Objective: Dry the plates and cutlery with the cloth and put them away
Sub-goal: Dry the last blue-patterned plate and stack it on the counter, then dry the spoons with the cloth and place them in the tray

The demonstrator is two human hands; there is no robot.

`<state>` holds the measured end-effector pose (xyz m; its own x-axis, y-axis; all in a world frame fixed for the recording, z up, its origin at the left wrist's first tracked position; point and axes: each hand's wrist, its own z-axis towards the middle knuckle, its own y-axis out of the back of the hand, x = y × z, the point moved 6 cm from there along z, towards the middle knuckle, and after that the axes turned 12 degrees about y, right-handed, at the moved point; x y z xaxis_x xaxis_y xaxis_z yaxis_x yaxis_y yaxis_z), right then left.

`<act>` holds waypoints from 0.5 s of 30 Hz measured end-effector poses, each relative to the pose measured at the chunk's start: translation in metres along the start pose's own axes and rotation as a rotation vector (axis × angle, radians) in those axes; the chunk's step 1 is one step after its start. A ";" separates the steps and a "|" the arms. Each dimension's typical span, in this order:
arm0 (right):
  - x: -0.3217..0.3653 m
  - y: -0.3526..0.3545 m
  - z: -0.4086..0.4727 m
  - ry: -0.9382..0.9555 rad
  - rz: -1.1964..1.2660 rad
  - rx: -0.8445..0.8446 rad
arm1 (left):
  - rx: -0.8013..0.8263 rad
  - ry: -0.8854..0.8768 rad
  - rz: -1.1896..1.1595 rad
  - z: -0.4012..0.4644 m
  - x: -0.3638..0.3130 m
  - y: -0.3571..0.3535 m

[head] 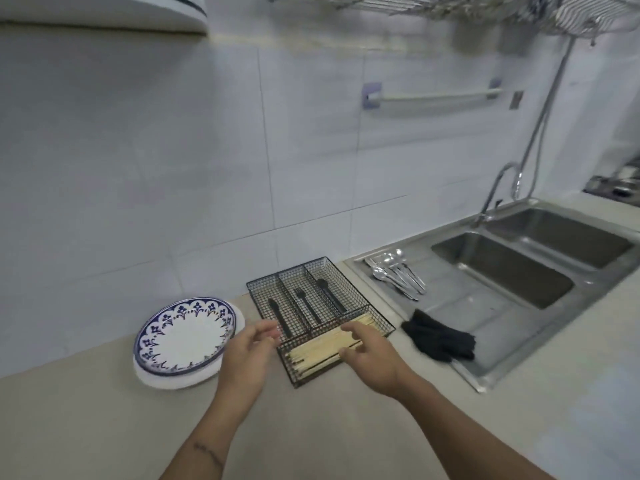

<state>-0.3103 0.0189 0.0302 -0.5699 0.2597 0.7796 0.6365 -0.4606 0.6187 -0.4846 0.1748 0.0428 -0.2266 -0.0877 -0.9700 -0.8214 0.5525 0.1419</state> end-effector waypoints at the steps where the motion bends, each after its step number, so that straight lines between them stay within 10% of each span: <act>1: -0.011 0.013 -0.008 -0.011 -0.010 -0.016 | 0.029 0.007 0.010 -0.006 -0.001 -0.017; 15: -0.178 0.185 -0.049 -0.071 -0.026 0.062 | 0.022 0.208 -0.081 -0.057 0.013 -0.263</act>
<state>-0.1166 -0.1536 0.0008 -0.5495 0.3316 0.7669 0.6543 -0.4000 0.6418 -0.3013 -0.0188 0.0039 -0.2653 -0.2999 -0.9164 -0.8303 0.5542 0.0590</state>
